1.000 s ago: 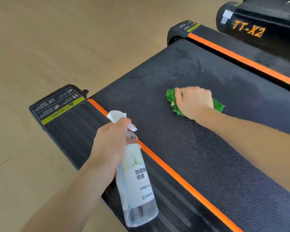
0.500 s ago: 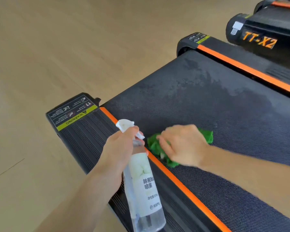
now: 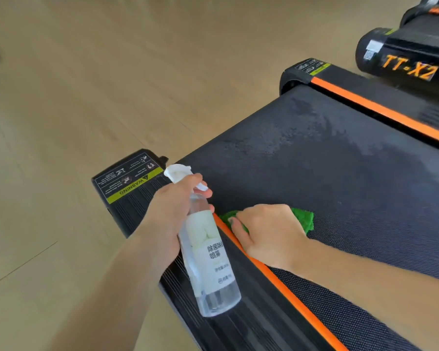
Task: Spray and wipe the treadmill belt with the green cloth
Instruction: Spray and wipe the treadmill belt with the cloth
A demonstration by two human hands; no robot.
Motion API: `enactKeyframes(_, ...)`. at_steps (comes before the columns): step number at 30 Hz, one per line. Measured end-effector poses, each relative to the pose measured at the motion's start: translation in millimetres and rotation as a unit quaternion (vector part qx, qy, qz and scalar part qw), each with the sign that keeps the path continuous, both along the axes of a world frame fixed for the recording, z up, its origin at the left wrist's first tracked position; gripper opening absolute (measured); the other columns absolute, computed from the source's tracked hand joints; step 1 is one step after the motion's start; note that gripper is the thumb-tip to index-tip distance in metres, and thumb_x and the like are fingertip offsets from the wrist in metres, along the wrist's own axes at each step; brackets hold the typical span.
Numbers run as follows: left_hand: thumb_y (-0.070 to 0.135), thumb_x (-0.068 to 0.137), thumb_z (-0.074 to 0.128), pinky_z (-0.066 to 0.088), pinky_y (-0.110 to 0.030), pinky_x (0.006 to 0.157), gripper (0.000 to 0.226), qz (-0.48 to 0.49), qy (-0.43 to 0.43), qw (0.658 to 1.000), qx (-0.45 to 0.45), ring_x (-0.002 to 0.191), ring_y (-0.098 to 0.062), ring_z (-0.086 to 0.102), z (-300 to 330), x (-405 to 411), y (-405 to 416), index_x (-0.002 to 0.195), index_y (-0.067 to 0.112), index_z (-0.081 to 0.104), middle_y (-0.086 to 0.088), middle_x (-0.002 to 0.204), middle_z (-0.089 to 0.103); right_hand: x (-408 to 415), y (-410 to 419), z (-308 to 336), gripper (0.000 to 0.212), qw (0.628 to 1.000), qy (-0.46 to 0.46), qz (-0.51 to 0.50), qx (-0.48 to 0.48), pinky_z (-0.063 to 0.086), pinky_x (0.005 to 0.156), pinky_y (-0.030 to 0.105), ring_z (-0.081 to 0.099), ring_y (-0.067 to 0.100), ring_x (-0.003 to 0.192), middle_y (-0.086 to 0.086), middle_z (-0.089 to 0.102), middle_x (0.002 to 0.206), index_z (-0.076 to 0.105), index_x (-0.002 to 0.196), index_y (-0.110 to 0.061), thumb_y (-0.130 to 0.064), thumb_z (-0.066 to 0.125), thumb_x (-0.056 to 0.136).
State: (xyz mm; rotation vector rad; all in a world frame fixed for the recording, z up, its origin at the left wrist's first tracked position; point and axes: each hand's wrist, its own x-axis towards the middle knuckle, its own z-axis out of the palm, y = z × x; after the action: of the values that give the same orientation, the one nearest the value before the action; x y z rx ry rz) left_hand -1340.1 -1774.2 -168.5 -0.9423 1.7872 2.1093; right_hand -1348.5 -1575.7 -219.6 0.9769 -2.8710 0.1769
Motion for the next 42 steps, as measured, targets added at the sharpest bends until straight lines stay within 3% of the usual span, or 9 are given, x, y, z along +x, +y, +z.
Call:
enactKeyframes(3, 0.034, 0.100, 0.065, 0.051, -0.032, 0.060, 0.020, -0.020, -0.001, 0.999, -0.028, 0.046, -0.014, 0.072, -11, 2, -11, 0.095, 0.015, 0.067, 0.000, 0.070, 0.079, -29, -10, 2, 0.048, 0.998, 0.051, 0.038, 0.027, 0.033, 0.047, 0.029, 0.054, 0.021, 0.055, -0.006, 0.048, 0.056, 0.048, 0.059, -0.023, -0.041, 0.031, 0.100)
enactKeyframes(8, 0.036, 0.100, 0.066, 0.049, -0.033, 0.064, 0.018, -0.026, -0.005, 0.999, -0.033, 0.049, -0.020, 0.072, -10, 9, -12, 0.098, 0.018, 0.070, 0.006, 0.065, 0.078, -74, -60, -2, 0.046, 0.986, 0.057, -0.159, 0.000, 0.030, 0.053, 0.030, 0.055, 0.024, 0.061, -0.005, 0.048, 0.064, 0.050, 0.065, -0.021, -0.039, 0.032, 0.104)
enactKeyframes(13, 0.030, 0.093, 0.072, 0.048, -0.031, 0.068, 0.016, -0.017, 0.009, 0.998, -0.060, 0.055, -0.014, 0.068, 20, 12, -3, 0.093, 0.015, 0.075, 0.001, 0.064, 0.076, -34, -36, 4, 0.046, 0.993, 0.002, -0.119, 0.001, 0.032, 0.055, 0.032, 0.051, 0.021, 0.063, -0.006, 0.053, 0.067, 0.052, 0.069, -0.023, -0.042, 0.028, 0.103)
enactKeyframes(17, 0.026, 0.090, 0.075, 0.048, -0.032, 0.068, 0.012, 0.059, 0.027, 0.997, -0.053, 0.060, -0.016, 0.069, 30, 21, 10, 0.086, 0.015, 0.070, -0.004, 0.079, 0.075, -4, -21, 2, 0.047, 0.994, -0.017, -0.108, 0.012, 0.041, 0.060, 0.033, 0.057, 0.019, 0.070, -0.006, 0.059, 0.072, 0.053, 0.071, -0.025, -0.046, 0.024, 0.101)
enactKeyframes(24, 0.035, 0.091, 0.076, 0.046, -0.030, 0.064, 0.021, 0.080, 0.015, 0.994, -0.067, 0.063, -0.014, 0.066, 41, 27, 10, 0.099, 0.016, 0.075, -0.004, 0.083, 0.077, 0, -23, 3, 0.046, 0.991, -0.013, -0.134, 0.004, 0.041, 0.059, 0.032, 0.055, 0.019, 0.068, -0.007, 0.056, 0.071, 0.051, 0.069, -0.025, -0.045, 0.027, 0.102)
enactKeyframes(30, 0.035, 0.091, 0.074, 0.056, -0.049, 0.098, 0.020, 0.190, 0.024, 0.979, -0.065, 0.087, -0.029, 0.070, 40, 25, -2, 0.083, 0.020, 0.063, -0.006, 0.086, 0.077, 1, -23, 4, 0.045, 0.991, -0.009, -0.136, -0.008, 0.046, 0.061, 0.032, 0.056, 0.016, 0.066, -0.009, 0.052, 0.068, 0.049, 0.068, -0.027, -0.045, 0.027, 0.102)
enactKeyframes(34, 0.038, 0.090, 0.075, 0.057, -0.048, 0.098, 0.021, 0.204, 0.010, 0.976, -0.072, 0.088, -0.028, 0.071, 40, 22, -8, 0.084, 0.022, 0.064, -0.010, 0.105, 0.080, 0, -23, 2, 0.045, 0.990, -0.007, -0.138, -0.008, 0.044, 0.060, 0.032, 0.055, 0.016, 0.066, -0.009, 0.054, 0.069, 0.049, 0.068, -0.027, -0.046, 0.027, 0.102)
enactKeyframes(38, 0.037, 0.090, 0.074, 0.056, -0.042, 0.086, 0.021, 0.231, 0.003, 0.971, -0.069, 0.079, -0.024, 0.067, 38, 22, -10, 0.085, 0.019, 0.063, -0.008, 0.096, 0.079, 0, -22, 0, 0.044, 0.990, -0.003, -0.140, -0.006, 0.042, 0.059, 0.031, 0.056, 0.015, 0.066, -0.009, 0.056, 0.070, 0.050, 0.069, -0.028, -0.046, 0.027, 0.102)
enactKeyframes(42, 0.043, 0.087, 0.076, 0.057, -0.050, 0.097, 0.024, 0.211, 0.021, 0.974, -0.076, 0.090, -0.027, 0.073, 41, 18, -9, 0.088, 0.023, 0.064, -0.006, 0.091, 0.078, 0, -22, 0, 0.046, 0.990, -0.005, -0.142, -0.006, 0.046, 0.061, 0.031, 0.056, 0.014, 0.067, -0.009, 0.056, 0.071, 0.053, 0.070, -0.027, -0.046, 0.026, 0.102)
